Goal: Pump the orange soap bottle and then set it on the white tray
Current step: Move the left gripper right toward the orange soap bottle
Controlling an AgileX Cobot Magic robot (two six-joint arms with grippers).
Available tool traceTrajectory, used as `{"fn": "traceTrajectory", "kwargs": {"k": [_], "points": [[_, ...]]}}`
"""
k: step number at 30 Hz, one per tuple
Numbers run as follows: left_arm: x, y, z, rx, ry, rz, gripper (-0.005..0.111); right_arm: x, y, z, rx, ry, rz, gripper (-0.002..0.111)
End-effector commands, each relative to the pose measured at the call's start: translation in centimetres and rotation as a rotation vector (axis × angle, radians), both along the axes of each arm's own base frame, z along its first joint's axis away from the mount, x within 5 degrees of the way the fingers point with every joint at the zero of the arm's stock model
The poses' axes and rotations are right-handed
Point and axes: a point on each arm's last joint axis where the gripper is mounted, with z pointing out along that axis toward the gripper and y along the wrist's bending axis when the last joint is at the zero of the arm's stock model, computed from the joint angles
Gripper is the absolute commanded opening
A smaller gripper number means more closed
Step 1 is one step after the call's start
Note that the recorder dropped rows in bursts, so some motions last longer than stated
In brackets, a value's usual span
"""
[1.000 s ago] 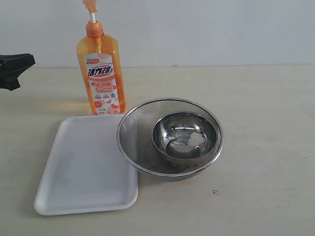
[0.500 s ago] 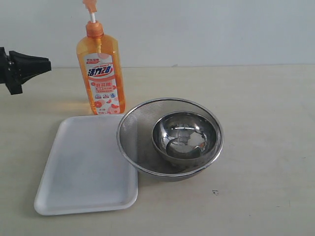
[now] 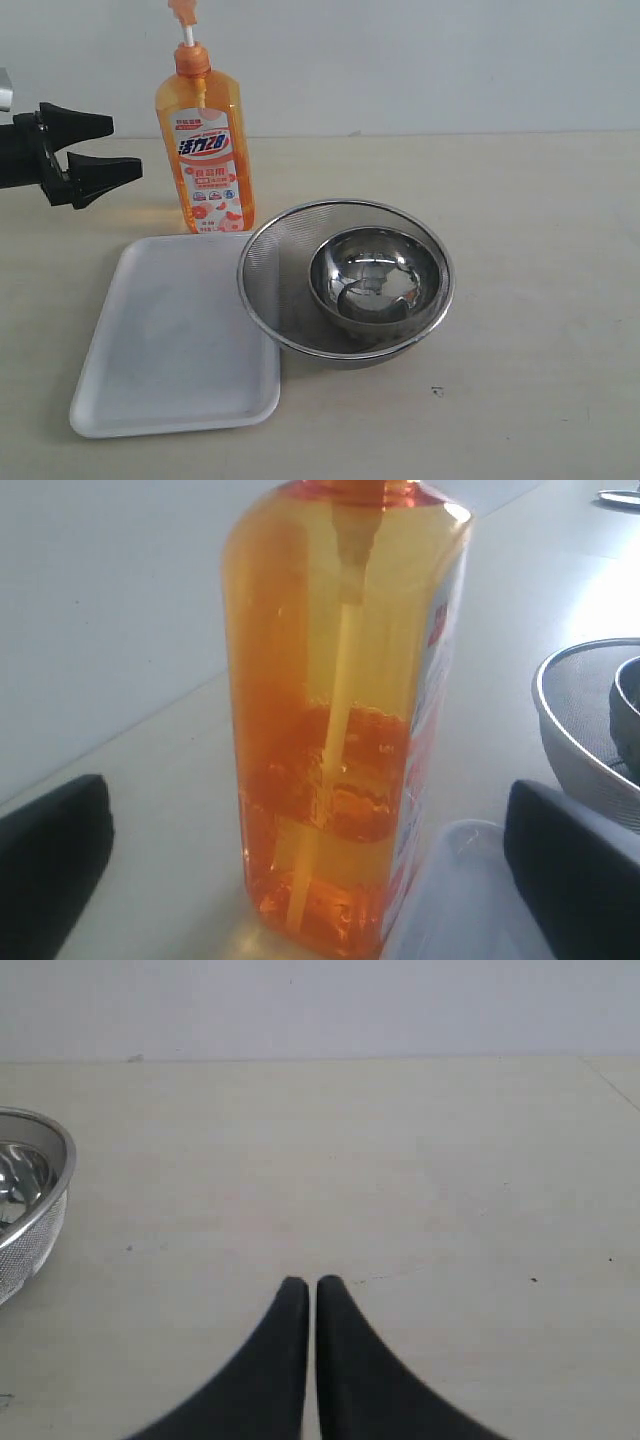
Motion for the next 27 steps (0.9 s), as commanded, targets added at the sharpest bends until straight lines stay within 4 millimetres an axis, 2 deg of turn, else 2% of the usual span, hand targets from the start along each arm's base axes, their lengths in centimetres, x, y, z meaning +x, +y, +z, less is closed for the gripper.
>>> {"fn": "traceTrajectory", "kwargs": {"k": [1,12,18,22,27], "points": [[0.2,-0.2,0.2,-0.012,-0.016,0.001,0.102,0.0,0.0,0.1,-0.008,-0.016,0.000,0.000],[0.5,-0.4,0.5,-0.048,-0.024,0.032,0.102,0.0,0.0,0.1,-0.008,-0.016,0.000,0.000],[0.7,-1.8,0.5,-0.042,-0.044,0.001,0.102,0.0,0.0,0.1,-0.008,-0.016,0.000,0.000],[1.0,-2.7,-0.2,-0.059,-0.053,0.006,0.102,0.0,0.0,0.1,-0.008,-0.016,0.000,0.000],[2.0,-3.1,-1.5,-0.121,-0.079,0.095,0.102,0.0,0.0,0.1,-0.008,-0.016,0.000,0.000]]}}
